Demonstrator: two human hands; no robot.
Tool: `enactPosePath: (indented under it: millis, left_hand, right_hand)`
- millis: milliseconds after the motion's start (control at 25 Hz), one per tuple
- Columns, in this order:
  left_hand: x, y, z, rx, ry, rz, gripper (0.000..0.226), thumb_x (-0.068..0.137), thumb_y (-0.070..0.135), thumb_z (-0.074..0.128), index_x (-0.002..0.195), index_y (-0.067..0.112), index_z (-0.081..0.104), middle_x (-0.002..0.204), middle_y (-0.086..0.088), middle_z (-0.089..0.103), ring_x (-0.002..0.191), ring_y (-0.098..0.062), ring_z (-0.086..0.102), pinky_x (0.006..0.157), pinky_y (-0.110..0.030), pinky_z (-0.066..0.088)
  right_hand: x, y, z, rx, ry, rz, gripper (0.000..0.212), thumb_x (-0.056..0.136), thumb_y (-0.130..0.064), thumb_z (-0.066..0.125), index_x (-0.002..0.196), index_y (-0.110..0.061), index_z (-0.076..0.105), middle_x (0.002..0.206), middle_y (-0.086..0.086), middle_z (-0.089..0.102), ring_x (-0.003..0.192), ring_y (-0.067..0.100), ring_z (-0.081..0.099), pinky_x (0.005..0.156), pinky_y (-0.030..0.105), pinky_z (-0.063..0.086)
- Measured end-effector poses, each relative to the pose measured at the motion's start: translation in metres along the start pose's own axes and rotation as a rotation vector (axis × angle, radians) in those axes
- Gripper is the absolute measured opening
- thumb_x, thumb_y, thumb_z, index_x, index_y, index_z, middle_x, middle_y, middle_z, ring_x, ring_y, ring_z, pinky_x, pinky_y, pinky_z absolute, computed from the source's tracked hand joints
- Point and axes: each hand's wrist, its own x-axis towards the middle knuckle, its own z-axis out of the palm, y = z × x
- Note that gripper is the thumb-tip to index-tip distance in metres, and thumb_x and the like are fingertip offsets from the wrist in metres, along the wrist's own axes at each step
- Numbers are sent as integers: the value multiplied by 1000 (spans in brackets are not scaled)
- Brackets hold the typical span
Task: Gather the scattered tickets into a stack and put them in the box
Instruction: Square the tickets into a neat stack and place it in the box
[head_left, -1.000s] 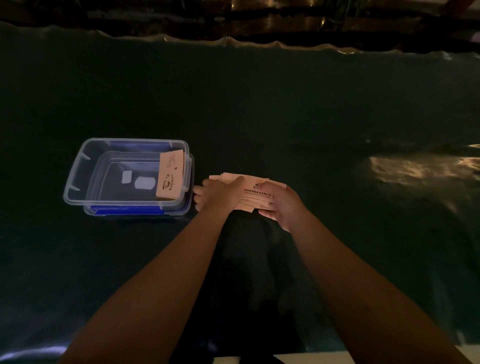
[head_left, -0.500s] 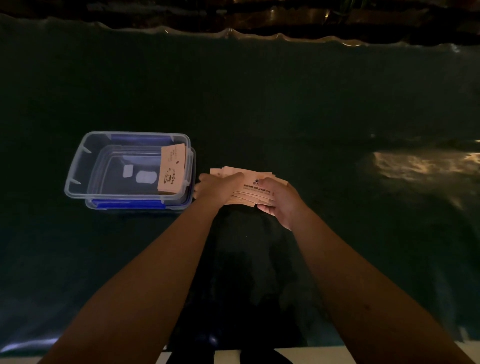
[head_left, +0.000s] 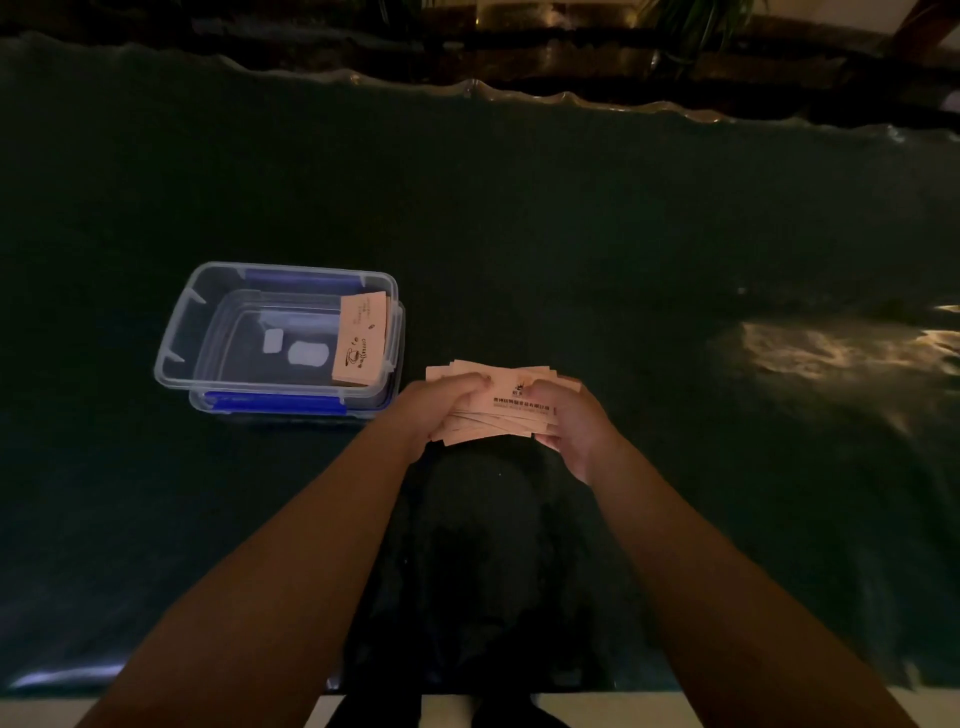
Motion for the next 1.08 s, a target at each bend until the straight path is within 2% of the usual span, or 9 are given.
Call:
enactPosePath:
  millis: [80, 160, 320, 480, 560, 680, 800, 920, 1080]
  left_hand:
    - [1, -6, 2, 8, -27, 10, 94, 45, 55, 90, 128, 18, 66, 116, -5, 77, 107, -25, 73, 100, -47, 55]
    - [0, -13, 2, 90, -23, 48, 108, 41, 57, 91, 136, 17, 60, 119, -4, 75, 106, -24, 73, 97, -47, 56]
    - [-27, -8, 0, 242, -72, 157, 90, 64, 36, 92, 138, 15, 46, 123, -5, 69, 108, -23, 69, 96, -45, 57]
    - [-52, 7, -11, 345, -157, 308, 105, 73, 21, 92, 153, 28, 24, 124, 1, 62, 106, -17, 67, 89, -39, 60]
    - [-65, 9, -18, 303, -169, 400, 116, 70, 18, 94, 157, 35, 19, 128, 6, 58, 105, -13, 67, 89, -38, 62]
    - [-75, -2, -18, 94, -94, 483, 121, 65, 17, 97, 157, 43, 23, 129, 8, 57, 111, -15, 67, 99, -50, 59]
    - [-78, -24, -5, -117, -50, 441, 100, 69, 18, 94, 152, 32, 41, 133, 3, 67, 113, -20, 71, 97, -54, 59]
    - [-76, -46, -5, -36, -148, 394, 84, 71, 13, 92, 143, 27, 52, 129, 1, 71, 116, -19, 69, 95, -47, 58]
    - [-72, -51, -28, 147, -298, 438, 101, 70, -1, 87, 153, 29, 36, 137, 2, 64, 128, -17, 60, 106, -45, 51]
  right_hand:
    - [-11, 10, -3, 66, -5, 11, 40, 91, -18, 76, 127, -21, 61, 121, 8, 76, 112, 26, 72, 95, 45, 57]
    - [-22, 23, -5, 140, 4, 20, 44, 91, -15, 75, 131, -24, 58, 123, 8, 75, 114, 27, 71, 90, 45, 58]
    - [-44, 44, -7, 262, -27, 47, 49, 93, -15, 71, 138, -27, 57, 132, 10, 72, 122, 30, 67, 88, 47, 55]
    - [-68, 52, -16, 209, -133, -47, 48, 98, -12, 66, 144, -19, 55, 130, 7, 75, 121, 26, 70, 83, 42, 61]
    - [-77, 50, -25, 188, -242, -78, 63, 88, -16, 76, 146, -23, 55, 134, 9, 75, 125, 31, 70, 91, 46, 59]
    - [-81, 46, -27, 63, -413, -51, 77, 75, -17, 85, 147, -21, 58, 134, 12, 75, 126, 33, 69, 106, 51, 54]
    - [-87, 46, -6, 8, -438, -45, 79, 71, -12, 86, 145, -21, 59, 133, 10, 76, 127, 32, 70, 109, 54, 54]
    - [-88, 46, 9, -24, -381, -110, 75, 74, -11, 84, 143, -29, 58, 135, 3, 75, 128, 28, 70, 110, 55, 54]
    - [-80, 44, 14, -328, -359, -207, 80, 75, -4, 87, 143, -28, 55, 134, -6, 75, 129, 19, 68, 107, 42, 55]
